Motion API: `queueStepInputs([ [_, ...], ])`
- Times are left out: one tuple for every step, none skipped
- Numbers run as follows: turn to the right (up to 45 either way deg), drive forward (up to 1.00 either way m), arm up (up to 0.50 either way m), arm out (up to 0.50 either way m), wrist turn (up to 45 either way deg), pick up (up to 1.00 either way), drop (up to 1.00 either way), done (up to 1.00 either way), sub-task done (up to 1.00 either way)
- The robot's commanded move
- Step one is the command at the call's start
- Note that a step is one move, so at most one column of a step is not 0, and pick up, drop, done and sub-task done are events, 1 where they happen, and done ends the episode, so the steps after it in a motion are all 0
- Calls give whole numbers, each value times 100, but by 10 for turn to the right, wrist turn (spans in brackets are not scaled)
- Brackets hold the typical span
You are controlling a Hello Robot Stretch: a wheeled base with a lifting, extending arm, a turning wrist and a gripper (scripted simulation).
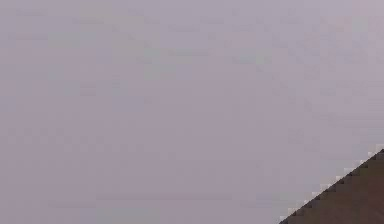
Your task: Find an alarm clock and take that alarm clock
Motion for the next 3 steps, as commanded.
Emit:
queueStepInputs([
  [450, 0, 0, 0, 0, 0, 0, 0, 0],
  [120, 0, 0, 0, 0, 0, 0, 0, 0],
  [0, 100, 0, 0, 0, 0, 0, 0, 0],
])
